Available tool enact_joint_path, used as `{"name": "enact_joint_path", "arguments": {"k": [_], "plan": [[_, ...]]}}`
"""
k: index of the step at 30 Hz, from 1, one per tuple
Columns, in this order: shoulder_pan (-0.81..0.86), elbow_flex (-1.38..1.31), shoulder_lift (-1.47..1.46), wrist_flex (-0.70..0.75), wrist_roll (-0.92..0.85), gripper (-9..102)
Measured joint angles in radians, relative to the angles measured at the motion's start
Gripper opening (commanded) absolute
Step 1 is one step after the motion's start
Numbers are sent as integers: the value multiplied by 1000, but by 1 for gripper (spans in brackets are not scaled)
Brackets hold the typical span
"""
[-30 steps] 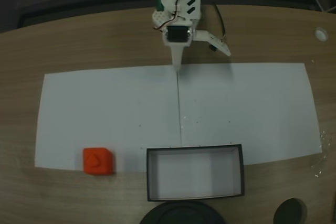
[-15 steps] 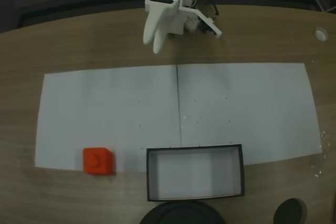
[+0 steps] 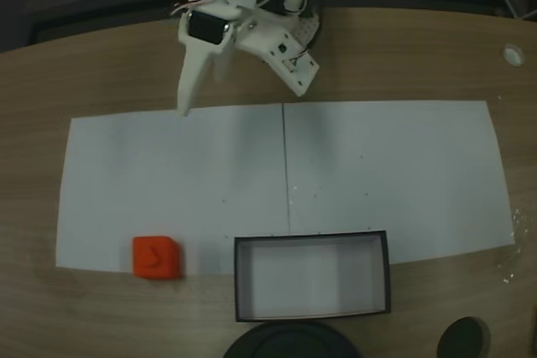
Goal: Grab a orange square and put it in the box.
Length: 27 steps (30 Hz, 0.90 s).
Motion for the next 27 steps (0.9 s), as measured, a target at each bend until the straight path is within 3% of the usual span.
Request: {"name": "enact_joint_path", "arguments": {"k": [9,16,27], "plan": [[-2,-385,-426,20,-48,45],[-21,-678,-672,94,-115,46],[-32,-1068,-1049,97,-126,46]]}}
